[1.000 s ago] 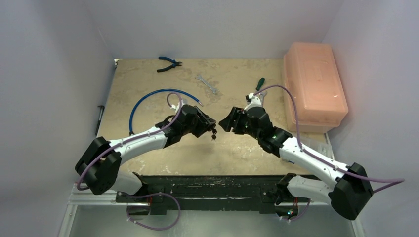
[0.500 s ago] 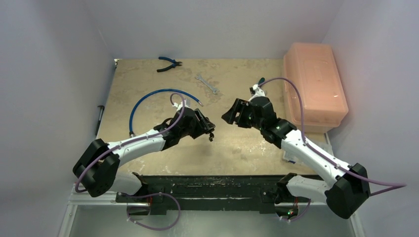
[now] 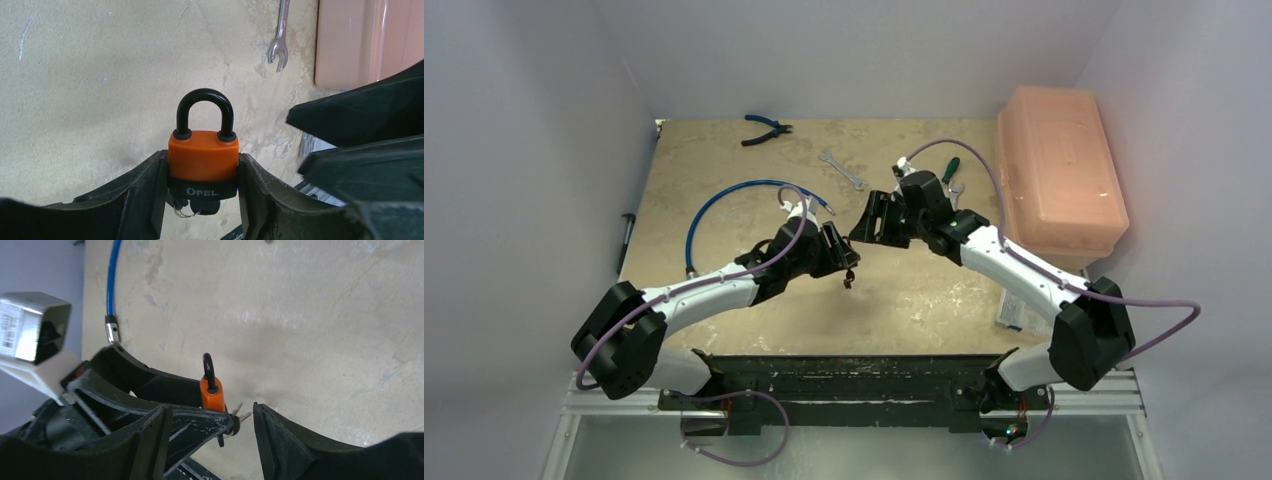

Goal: Unlock with the key

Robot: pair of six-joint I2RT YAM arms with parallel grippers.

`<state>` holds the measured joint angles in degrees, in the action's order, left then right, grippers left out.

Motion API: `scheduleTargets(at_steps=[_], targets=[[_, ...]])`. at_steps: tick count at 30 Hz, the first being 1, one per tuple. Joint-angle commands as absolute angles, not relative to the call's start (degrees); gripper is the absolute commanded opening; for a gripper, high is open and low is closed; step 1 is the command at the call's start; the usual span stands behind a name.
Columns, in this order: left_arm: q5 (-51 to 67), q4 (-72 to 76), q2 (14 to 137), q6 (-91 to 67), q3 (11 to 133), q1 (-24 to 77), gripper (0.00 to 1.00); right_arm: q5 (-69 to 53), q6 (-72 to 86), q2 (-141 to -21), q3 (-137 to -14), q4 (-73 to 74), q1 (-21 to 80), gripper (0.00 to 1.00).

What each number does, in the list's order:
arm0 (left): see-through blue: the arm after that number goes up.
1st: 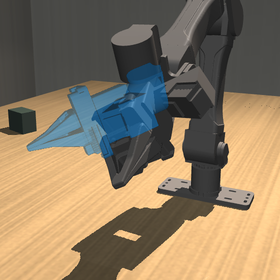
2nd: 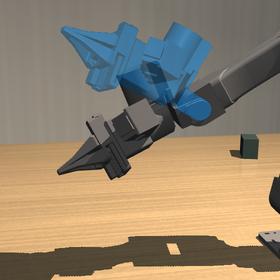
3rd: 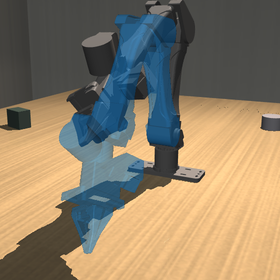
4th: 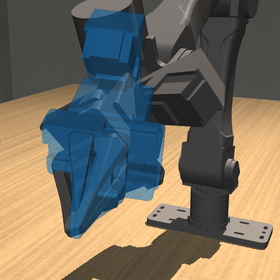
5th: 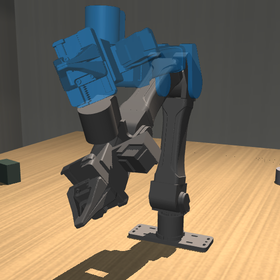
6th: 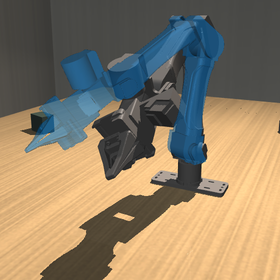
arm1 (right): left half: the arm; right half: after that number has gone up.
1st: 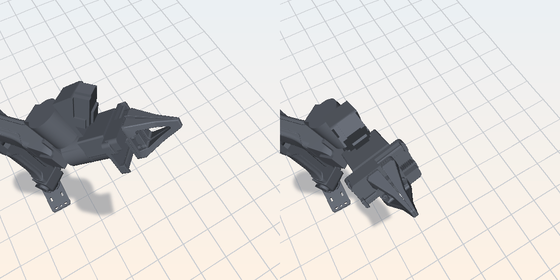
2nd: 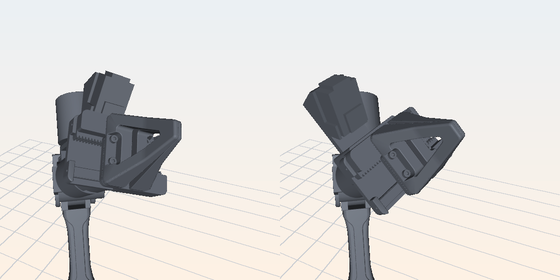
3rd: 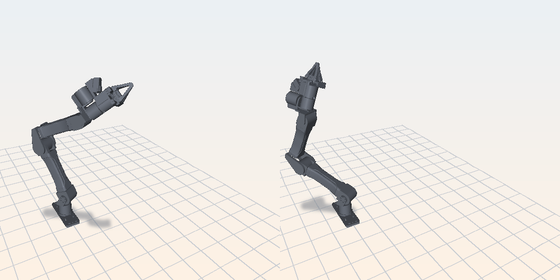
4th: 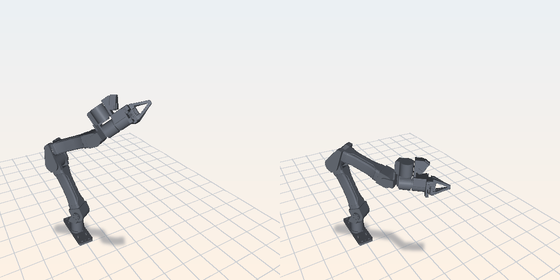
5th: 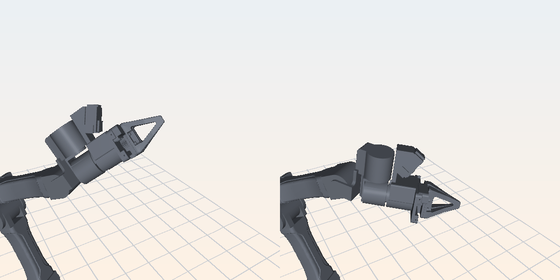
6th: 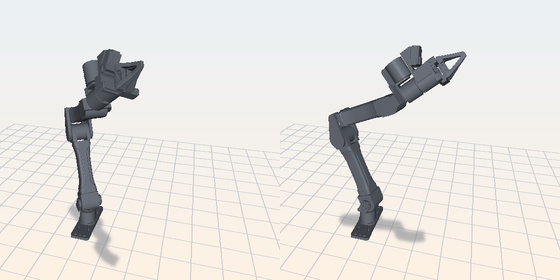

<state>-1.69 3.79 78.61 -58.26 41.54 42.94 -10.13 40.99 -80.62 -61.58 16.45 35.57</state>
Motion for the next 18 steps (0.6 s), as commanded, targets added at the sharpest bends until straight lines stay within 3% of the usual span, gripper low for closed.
scheduleTargets(at_steps=[1, 18], targets=[[-1.32, 8.62, 75.95, -54.65, 43.59, 43.06, 0.00, -13.74, 39.16, -81.83, -64.06, 17.95, 36.57, 0.66], [3.36, 12.26, 73.16, -48.64, 43.31, 43.07, 0.00, -15.13, 39.33, -86.66, -63.72, 15.38, 38.41, 0.62]])
